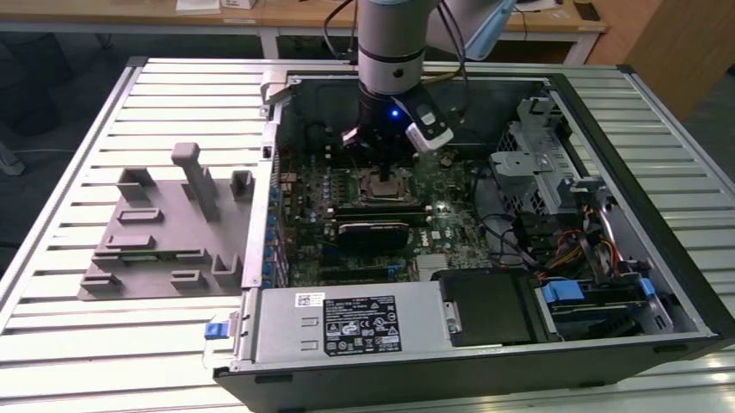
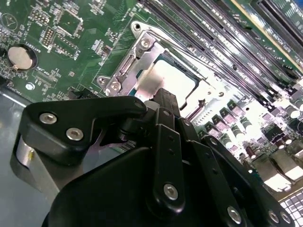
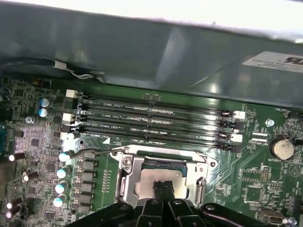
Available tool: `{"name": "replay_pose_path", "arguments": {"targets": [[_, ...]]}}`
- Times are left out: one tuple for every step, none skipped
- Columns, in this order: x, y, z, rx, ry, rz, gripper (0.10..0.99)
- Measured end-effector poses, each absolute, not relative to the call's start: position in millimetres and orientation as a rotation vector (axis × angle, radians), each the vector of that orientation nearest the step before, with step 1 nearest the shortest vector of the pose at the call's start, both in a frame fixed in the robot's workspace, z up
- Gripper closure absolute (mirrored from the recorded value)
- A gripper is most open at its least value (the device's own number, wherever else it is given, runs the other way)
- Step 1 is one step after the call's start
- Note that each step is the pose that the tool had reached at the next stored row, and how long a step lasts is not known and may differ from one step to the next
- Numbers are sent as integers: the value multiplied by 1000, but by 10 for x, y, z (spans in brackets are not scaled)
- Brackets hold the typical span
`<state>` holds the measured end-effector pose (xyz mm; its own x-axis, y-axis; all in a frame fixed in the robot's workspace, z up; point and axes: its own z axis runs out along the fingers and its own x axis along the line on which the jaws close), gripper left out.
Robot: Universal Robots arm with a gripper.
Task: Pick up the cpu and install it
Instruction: 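Close the cpu cover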
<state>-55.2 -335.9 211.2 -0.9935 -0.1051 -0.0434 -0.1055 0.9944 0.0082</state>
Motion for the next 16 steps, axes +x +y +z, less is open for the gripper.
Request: {"name": "replay_pose_path", "arguments": {"targets": [[-572, -3359, 2109, -158, 3094, 16, 980], [-596, -3359, 2106, -154, 3095, 16, 980], [-617, -3359, 2102, -149, 3095, 16, 980], [-634, -3359, 2098, -144, 3095, 16, 980], [-647, -3359, 2093, -137, 3095, 16, 980], [-657, -3359, 2087, -130, 3096, 16, 980], [-666, -3359, 2080, -122, 3096, 16, 980], [-677, -3359, 2073, -114, 3096, 15, 980], [-691, -3359, 2067, -108, 3097, 15, 980], [-713, -3360, 2062, -104, 3097, 15, 980], [-737, -3359, 2058, -102, 3097, 15, 980], [-761, -3359, 2053, -100, 3097, 15, 980], [-777, -3359, 2047, -98, 3097, 15, 980], [-784, -3358, 2038, -97, 3097, 15, 980], [-787, -3359, 2030, -95, 3097, 15, 980], [-788, -3360, 2021, -92, 3097, 15, 980]]}}
